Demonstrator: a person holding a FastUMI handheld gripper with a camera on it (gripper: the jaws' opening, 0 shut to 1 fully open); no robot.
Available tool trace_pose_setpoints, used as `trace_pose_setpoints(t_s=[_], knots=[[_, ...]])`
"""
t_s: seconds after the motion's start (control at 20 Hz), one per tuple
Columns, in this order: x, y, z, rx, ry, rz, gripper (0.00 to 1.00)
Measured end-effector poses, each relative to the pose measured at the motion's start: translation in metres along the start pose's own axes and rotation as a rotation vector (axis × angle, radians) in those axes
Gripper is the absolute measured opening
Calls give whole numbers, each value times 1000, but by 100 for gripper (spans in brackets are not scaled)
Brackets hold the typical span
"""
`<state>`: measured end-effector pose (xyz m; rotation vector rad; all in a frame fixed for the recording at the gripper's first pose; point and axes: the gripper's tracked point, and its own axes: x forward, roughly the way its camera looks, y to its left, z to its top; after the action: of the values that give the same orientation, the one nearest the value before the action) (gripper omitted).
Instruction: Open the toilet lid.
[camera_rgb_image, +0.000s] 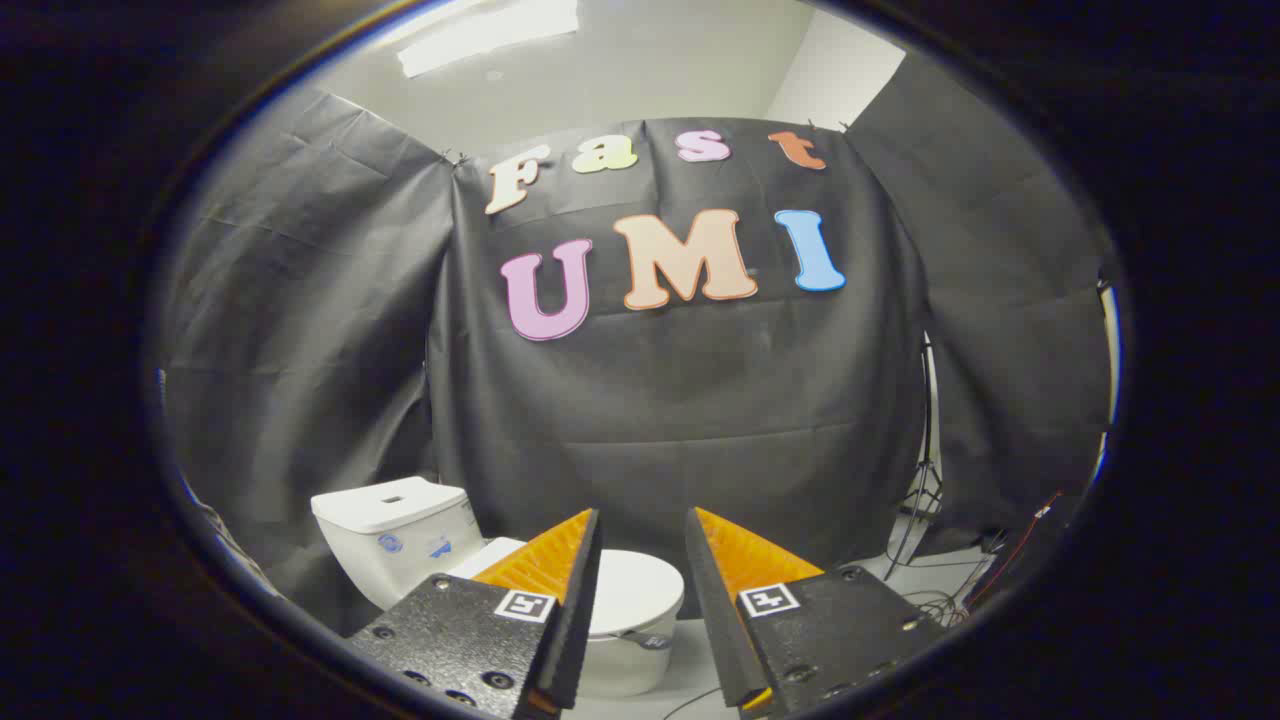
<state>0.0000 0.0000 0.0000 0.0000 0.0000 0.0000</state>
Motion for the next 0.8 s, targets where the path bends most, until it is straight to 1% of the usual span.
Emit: trace_pose_setpoints(t_s=[0.8], knots=[[2, -1, -5, 20, 12, 1, 53]])
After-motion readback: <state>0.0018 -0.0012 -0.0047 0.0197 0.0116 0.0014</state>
